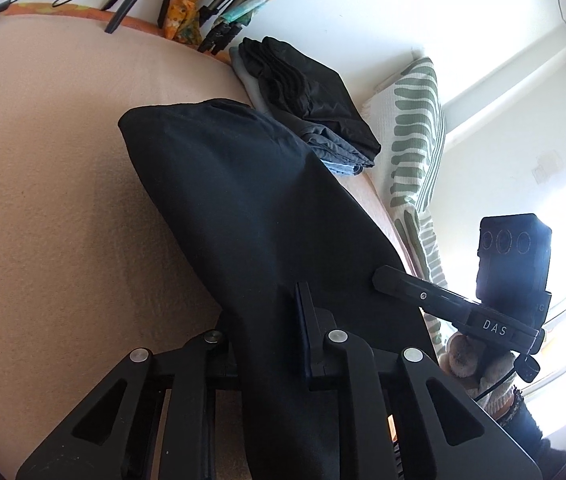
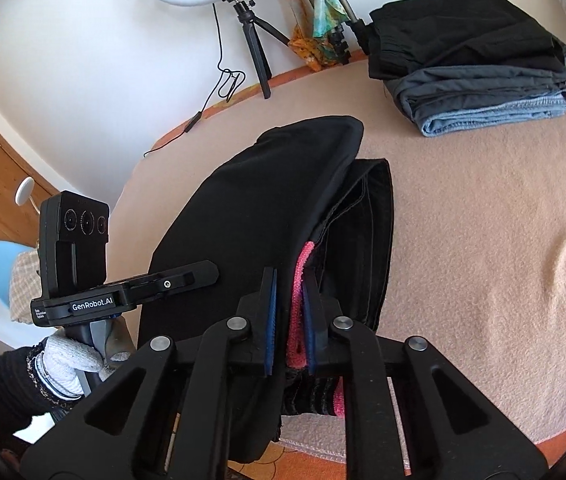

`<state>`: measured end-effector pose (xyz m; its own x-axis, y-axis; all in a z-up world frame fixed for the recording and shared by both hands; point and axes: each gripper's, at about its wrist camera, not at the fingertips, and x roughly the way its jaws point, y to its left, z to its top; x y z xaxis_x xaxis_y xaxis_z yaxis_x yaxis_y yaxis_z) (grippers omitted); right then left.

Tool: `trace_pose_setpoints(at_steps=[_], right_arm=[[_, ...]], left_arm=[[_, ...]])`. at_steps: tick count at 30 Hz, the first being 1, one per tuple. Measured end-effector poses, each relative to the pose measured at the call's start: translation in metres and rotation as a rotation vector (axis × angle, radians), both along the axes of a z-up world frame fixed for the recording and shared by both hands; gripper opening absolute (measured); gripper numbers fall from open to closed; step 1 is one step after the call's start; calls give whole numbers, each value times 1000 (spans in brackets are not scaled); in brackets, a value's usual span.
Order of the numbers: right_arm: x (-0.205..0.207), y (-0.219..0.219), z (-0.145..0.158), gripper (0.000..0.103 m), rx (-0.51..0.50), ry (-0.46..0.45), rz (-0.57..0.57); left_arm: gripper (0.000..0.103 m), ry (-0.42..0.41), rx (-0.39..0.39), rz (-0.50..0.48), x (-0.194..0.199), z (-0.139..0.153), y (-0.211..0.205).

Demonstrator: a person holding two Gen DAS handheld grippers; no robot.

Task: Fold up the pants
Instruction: 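Lift the folded trousers with both grippers and carry them toward the trouser stack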

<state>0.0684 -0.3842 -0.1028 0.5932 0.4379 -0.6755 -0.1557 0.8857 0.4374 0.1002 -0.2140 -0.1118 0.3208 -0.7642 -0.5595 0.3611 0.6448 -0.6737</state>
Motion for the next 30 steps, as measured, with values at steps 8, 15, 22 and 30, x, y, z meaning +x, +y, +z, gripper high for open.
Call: trace_pose_setpoints(at_steps=[8,15,22,30], right_arm=[[11,-19,-28,24,8,121,-21],[13,-51,-65,51,187,226,-11],[32,-54,-78,54,396,212,47],[26,-15,-39,21,111,111,60]], left_arm=[[14,7,38,-8,6,-6,-4],[14,41,24,5,10,-15,1],[16,95,16,14,14,-31,-2],[15,39,44,12,10,-21,-4]])
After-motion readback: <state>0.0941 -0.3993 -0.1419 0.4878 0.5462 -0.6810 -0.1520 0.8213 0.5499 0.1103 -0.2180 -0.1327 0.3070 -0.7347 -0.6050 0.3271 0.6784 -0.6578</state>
